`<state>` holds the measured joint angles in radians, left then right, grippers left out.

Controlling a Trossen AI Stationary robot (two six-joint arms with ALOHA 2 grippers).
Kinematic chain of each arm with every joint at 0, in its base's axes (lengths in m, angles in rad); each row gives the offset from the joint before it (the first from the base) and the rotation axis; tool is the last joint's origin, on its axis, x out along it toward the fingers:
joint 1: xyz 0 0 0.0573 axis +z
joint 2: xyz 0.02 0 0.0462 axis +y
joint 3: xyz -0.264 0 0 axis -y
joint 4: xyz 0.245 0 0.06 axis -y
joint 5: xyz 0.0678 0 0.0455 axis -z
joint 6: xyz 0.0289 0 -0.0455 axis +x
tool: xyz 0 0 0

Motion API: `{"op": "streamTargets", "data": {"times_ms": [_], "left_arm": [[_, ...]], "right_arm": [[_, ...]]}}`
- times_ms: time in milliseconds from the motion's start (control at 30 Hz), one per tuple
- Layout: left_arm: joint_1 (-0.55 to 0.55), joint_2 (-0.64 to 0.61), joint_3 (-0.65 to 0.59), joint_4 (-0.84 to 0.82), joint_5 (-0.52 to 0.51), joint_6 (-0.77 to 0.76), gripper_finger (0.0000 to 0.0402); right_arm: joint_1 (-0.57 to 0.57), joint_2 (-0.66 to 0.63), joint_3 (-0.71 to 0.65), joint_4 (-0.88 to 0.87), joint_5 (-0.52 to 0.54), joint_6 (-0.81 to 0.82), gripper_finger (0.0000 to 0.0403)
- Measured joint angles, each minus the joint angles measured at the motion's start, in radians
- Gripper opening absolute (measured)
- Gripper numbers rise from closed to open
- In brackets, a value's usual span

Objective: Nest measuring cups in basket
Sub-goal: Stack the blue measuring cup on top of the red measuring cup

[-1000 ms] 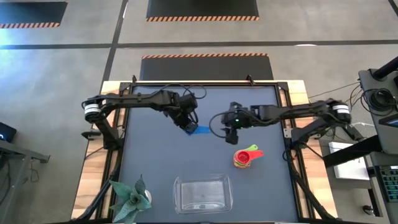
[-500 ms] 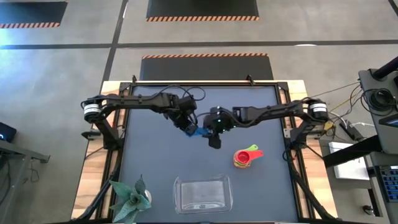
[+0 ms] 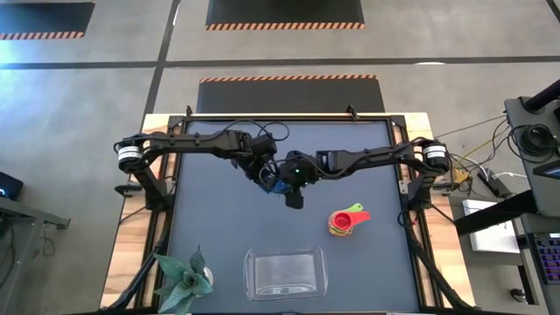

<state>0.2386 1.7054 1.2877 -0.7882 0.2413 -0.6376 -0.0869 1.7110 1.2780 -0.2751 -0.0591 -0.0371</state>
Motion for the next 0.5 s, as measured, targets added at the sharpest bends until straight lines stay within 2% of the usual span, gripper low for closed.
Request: {"op": "streamTargets", "data": {"times_ms": [100,233,433,500], "left_arm": [[0.001,0.0,0.0,0.006,0.008,-0.001,0.0],[0.002,0.0,0.0,0.009,0.009,-0.001,0.0],[0.002,0.0,0.0,0.018,0.02,-0.003,0.0],[0.002,0.0,0.0,0.021,0.021,-0.002,0.0]], "right_arm": [[0.003,-0.007,0.021,-0.044,0.046,-0.077,0.0224],[0.003,-0.008,0.037,-0.08,0.053,-0.14,0.0203],[0.006,-0.008,0.039,-0.125,0.058,-0.154,0.0143],[0.007,-0.008,0.039,-0.133,0.06,-0.153,0.0143]]}}
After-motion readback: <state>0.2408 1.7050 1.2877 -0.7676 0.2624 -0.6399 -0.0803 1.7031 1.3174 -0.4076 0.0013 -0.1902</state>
